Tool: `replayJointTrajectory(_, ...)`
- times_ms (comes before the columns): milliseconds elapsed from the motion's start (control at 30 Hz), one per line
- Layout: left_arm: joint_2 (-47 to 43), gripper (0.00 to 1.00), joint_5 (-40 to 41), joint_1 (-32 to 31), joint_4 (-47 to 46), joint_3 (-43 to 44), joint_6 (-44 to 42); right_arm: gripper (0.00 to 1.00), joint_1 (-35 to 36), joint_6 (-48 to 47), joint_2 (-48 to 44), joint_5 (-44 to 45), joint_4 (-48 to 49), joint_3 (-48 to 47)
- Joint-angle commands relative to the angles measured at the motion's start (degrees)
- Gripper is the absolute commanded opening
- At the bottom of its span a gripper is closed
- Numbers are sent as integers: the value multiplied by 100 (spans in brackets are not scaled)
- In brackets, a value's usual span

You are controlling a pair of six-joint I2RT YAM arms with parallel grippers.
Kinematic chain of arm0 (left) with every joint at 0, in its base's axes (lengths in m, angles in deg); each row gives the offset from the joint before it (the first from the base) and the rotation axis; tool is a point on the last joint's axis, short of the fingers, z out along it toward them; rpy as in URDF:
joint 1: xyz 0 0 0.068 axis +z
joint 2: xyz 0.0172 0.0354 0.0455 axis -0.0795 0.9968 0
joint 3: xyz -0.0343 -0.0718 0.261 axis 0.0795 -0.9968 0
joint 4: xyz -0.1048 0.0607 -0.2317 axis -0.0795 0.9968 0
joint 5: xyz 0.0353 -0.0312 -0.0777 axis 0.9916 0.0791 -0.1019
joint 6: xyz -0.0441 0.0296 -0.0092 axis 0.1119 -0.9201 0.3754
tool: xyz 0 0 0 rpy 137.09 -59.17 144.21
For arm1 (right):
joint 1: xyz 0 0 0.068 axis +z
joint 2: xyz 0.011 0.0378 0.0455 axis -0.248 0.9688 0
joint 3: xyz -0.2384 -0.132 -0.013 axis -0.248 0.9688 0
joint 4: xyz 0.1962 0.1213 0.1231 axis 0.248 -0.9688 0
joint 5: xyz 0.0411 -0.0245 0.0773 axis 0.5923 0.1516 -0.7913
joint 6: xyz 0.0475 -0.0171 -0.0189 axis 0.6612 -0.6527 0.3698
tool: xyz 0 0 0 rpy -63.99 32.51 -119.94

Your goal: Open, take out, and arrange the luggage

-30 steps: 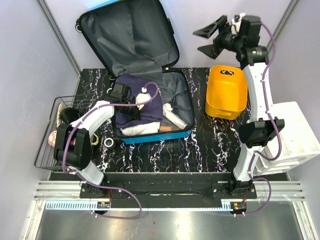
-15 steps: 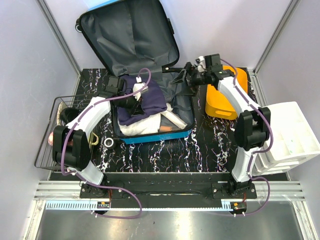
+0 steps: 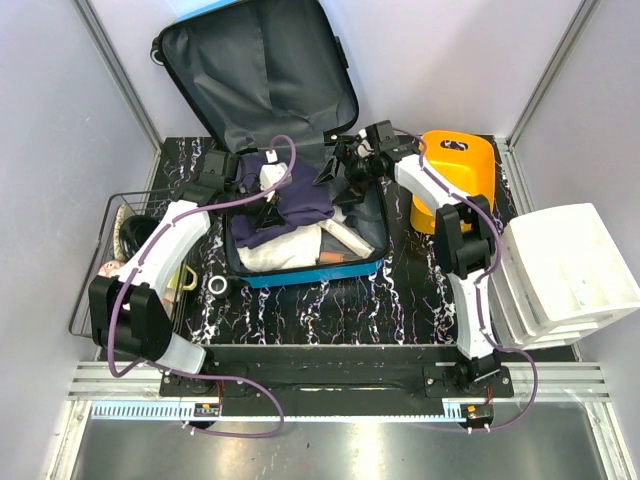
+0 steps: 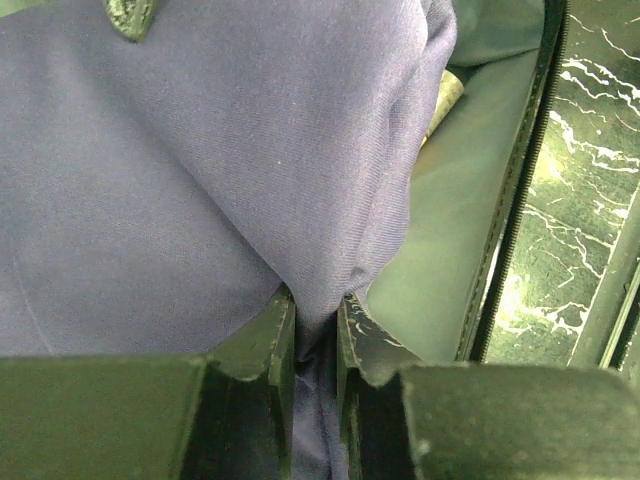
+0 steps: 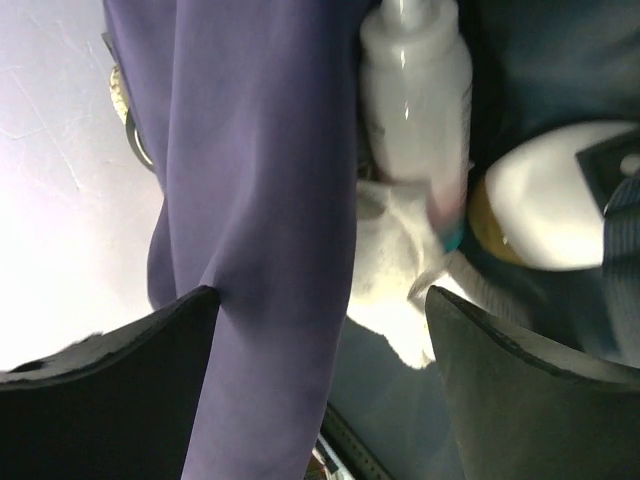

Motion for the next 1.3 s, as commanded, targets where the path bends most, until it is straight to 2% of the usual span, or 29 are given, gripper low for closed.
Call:
replayJointTrajectory(0,-393,0,-862,-57,214,11,-431,95,78,-212,413,129,-27,-799)
replayJointTrajectory(133,-385,0,-880,-110,696,90,-738,93,193,23,913,-151,254,-1370)
replayJointTrajectory(333,-393,0,-660,-215,988,117,-1073,88,281,218,959,-486,395,-1513)
replayJointTrajectory(467,-402,0,-572,-347,979,117,-1186,80,360,271,950,-601,387,-1425)
replayJointTrajectory(533,-428,0,-484,-382,988,117,-1231,72,377,315,932,-697,308,-1424)
replayJointTrajectory(667,-472,0,-467,-391,1084,126,-1327,67,386,51,748,-540,158,-1451)
replayJointTrajectory(800,-481,0,-440,-400,1085,108,-1380,67,386,7,1019,-399,-184,-1784)
replayJointTrajectory(900,-385,0,-362,-409,1085,230,-1319,53,377,-220,1248,-206,-299,-2065)
replayJointTrajectory(967,-358,0,-257,-418,1024,319,-1179,28,308,-318,1319,-135,-299,-2346)
replayJointTrajectory(1067,-367,0,-90,-409,699,337,-1003,0,167,-406,1433,-100,-316,-3013)
replayJointTrajectory(1133,-306,0,-54,-418,601,415,-1029,0,97,-537,1477,-13,-430,-3478)
replayJointTrajectory(1267,-42,0,-1,-496,513,802,-1073,0,-44,-897,1258,198,-501,-3692)
